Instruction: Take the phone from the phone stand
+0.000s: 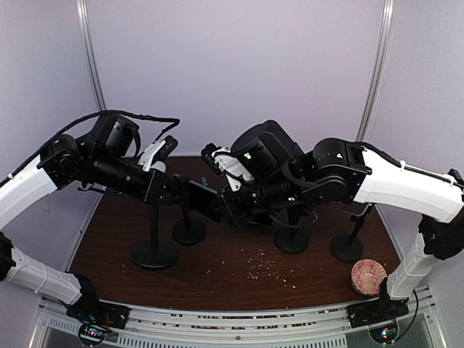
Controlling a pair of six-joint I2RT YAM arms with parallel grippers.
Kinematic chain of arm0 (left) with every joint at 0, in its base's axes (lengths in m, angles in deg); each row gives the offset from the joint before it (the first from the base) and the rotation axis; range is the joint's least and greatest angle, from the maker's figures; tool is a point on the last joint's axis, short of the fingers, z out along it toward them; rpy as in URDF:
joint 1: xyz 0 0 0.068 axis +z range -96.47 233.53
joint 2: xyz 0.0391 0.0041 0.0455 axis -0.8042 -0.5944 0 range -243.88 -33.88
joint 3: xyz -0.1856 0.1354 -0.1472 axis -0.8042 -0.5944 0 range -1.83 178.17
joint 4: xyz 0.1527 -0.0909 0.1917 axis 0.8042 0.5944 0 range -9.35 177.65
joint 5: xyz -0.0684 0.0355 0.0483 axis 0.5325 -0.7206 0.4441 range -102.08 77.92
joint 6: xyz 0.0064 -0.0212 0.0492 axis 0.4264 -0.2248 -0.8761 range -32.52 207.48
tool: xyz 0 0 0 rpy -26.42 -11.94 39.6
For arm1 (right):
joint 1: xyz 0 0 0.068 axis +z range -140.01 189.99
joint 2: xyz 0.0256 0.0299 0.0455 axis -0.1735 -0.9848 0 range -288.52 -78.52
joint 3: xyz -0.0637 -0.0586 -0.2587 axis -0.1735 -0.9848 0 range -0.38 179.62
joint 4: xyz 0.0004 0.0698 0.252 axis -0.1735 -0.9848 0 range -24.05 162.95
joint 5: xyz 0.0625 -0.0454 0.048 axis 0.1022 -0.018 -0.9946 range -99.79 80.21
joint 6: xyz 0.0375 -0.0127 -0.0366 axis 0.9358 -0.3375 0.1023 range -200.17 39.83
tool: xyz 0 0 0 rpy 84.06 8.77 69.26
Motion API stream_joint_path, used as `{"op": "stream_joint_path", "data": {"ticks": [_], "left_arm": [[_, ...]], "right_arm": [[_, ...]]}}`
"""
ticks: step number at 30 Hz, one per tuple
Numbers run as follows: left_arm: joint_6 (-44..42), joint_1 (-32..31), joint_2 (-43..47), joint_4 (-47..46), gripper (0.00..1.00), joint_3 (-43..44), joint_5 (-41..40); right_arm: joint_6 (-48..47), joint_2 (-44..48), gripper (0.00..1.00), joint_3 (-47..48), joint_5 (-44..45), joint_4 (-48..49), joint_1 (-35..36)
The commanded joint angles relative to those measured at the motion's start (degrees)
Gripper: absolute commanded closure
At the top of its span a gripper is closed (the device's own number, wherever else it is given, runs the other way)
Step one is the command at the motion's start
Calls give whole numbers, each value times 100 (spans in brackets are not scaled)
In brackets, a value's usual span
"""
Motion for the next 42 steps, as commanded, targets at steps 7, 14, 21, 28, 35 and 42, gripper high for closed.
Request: {"op": "stream_joint_path", "data": {"ticks": [7,14,21,28,35,42], "left_arm": [[-64,314,-77,163,100,187,-1288],[-129,364,-112,265,100,258,-1379],[-180,441,-112,306,100,267,-1381],[-211,487,-154,314,100,293,-1364],[-240,552,-198,314,100,311,-1344],[-307,675,-191,347,100,319,-1328]], "right_arm": [[0,496,100,-5,-392,264,210],[-33,513,100,-27,-385,260,202],[-59,511,100,-45,-379,258,198],[-92,526,100,-55,-375,247,171],[-94,565,100,-108,-375,247,147],[-61,654,100,-248,-367,291,137]]}}
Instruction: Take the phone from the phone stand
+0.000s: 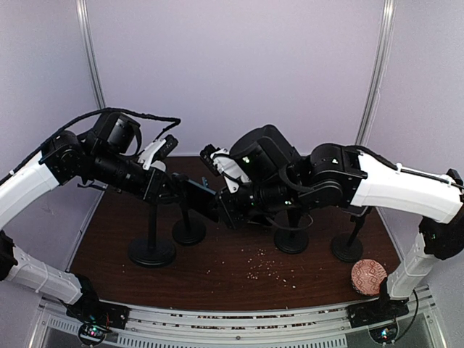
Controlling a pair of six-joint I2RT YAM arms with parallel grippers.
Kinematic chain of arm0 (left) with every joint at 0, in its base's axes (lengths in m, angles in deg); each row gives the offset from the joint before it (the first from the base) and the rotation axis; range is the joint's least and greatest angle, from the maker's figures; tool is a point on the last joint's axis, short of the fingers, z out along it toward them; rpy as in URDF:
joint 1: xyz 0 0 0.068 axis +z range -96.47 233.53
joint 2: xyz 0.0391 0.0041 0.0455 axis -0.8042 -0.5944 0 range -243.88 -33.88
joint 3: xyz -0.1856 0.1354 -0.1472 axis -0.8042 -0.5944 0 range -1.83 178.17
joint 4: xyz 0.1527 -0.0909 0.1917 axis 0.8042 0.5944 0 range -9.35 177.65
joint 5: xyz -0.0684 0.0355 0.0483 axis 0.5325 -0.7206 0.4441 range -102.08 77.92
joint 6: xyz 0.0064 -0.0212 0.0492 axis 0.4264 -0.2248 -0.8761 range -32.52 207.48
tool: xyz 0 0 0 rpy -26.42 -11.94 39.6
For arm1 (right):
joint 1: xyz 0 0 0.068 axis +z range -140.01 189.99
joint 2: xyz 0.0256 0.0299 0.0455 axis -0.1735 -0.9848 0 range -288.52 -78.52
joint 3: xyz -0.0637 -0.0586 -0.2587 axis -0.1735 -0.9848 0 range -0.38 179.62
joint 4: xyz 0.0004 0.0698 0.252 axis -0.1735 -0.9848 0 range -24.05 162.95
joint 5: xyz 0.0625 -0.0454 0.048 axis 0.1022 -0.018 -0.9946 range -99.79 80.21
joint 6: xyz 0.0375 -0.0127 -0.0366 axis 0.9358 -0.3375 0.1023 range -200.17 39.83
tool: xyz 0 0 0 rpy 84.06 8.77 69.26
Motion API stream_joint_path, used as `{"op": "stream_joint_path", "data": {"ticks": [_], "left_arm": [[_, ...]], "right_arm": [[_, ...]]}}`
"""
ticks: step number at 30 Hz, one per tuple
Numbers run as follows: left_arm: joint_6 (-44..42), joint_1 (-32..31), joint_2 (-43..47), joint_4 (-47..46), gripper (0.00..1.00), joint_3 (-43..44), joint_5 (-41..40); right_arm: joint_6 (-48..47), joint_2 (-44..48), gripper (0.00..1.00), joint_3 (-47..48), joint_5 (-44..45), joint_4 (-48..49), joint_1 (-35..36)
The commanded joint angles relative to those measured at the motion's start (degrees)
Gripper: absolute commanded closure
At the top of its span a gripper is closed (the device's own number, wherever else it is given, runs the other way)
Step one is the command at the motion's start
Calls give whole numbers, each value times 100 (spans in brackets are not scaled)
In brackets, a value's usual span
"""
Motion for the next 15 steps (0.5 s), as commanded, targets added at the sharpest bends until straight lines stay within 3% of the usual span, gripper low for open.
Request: {"op": "stream_joint_path", "data": {"ticks": [1,15], "left_arm": [[-45,553,-44,102,100,132,-1309],[-246,902,101,290,100,185,-1293]], "right_arm": [[-20,641,100,-6,-427,-69,150],[11,656,100,-30,-488,-47,143]]}}
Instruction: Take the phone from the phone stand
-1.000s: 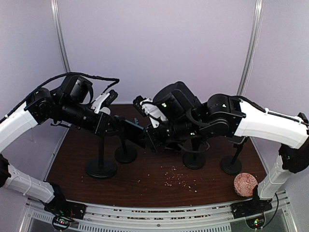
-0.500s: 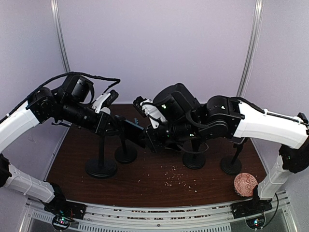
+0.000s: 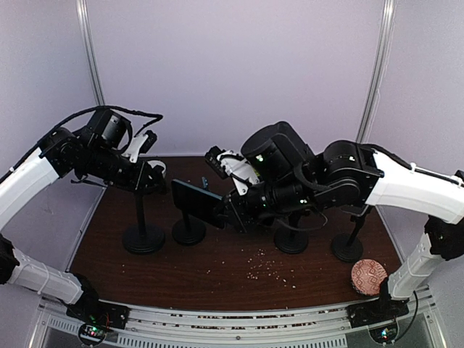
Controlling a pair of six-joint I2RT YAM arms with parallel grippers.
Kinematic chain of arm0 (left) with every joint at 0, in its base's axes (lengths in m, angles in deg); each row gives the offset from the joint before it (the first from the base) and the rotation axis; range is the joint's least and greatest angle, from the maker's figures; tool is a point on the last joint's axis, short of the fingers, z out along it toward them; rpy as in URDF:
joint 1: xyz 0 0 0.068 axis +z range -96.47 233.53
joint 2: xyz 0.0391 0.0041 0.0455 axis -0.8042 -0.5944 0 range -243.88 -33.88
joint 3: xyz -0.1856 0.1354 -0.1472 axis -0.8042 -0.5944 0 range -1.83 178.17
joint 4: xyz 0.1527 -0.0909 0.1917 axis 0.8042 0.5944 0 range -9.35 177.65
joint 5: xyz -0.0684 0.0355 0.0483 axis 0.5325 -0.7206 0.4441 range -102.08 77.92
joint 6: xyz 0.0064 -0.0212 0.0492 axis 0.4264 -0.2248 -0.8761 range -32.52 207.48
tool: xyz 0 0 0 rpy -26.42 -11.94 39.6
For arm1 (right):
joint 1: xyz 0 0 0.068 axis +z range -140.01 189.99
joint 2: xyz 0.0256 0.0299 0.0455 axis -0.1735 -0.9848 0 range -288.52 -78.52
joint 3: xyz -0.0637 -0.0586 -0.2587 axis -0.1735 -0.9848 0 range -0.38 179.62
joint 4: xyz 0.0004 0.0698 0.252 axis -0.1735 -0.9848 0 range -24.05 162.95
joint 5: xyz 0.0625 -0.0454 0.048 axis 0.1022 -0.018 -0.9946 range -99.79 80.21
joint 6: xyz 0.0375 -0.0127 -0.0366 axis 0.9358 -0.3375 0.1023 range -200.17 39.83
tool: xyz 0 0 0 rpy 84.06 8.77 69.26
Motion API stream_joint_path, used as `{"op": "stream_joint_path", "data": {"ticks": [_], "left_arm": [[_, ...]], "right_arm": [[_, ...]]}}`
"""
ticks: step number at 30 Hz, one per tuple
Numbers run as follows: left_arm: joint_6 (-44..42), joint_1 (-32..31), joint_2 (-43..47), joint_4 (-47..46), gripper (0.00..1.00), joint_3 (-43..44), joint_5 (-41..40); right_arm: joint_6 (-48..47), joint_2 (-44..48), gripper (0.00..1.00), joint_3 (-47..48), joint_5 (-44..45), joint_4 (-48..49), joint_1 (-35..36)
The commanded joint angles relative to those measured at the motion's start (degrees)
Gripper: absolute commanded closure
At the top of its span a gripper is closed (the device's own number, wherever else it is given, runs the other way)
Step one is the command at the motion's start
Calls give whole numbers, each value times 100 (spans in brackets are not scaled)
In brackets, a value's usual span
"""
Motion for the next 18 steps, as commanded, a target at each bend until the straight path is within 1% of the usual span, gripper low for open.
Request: {"op": "stream_joint_path", "data": {"ticks": [1,18], "left_arm": [[-125,175,118,-82,100,171,-499],[-241,482,307,91,100,134,-525]], "right_arm": [[-6,392,100,35,-257,230,97],[4,442,100,27,-306,206,104]]}}
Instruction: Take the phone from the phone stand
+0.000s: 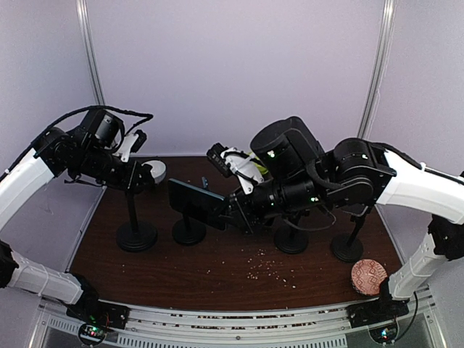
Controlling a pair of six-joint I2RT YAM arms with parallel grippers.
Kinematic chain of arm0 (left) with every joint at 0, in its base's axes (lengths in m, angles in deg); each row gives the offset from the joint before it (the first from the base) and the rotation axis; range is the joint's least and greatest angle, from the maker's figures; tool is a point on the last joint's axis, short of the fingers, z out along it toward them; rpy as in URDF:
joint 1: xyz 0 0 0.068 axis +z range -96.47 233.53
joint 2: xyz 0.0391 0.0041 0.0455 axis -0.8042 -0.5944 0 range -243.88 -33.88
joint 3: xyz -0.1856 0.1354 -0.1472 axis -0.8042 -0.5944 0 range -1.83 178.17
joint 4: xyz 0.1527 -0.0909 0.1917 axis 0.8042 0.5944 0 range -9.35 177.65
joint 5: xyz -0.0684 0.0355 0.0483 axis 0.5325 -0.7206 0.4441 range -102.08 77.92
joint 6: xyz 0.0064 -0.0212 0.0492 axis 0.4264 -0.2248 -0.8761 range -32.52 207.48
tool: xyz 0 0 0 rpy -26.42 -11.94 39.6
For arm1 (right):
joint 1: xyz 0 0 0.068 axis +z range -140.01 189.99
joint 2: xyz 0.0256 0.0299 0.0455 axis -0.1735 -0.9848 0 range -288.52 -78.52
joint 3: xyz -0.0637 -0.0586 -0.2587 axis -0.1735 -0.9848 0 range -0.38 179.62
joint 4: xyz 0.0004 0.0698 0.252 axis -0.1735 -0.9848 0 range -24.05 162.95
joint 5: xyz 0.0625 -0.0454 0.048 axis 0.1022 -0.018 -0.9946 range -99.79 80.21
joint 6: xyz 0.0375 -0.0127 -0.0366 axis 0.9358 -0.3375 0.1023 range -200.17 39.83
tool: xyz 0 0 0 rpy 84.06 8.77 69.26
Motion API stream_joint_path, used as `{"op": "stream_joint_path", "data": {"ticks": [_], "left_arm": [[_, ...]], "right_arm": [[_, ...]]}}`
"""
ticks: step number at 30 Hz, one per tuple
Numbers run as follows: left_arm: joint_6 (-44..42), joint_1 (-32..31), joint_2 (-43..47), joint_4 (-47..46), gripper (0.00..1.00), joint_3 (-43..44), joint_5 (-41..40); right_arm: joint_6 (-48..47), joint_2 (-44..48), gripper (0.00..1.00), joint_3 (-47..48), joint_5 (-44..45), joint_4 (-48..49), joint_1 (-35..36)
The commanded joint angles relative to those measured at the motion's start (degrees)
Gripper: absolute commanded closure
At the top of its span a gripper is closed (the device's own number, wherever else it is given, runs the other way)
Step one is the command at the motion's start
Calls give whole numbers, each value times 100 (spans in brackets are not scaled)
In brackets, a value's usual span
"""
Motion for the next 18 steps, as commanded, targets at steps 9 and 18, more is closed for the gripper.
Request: {"op": "stream_joint_path", "data": {"ticks": [9,18], "left_arm": [[-168,238,211,-77,100,162,-119],[-205,316,263,-16,100,154,-153]], "right_arm": [[14,360,100,-143,-34,247,-10],[15,446,100,-247,14,257,-11]]}}
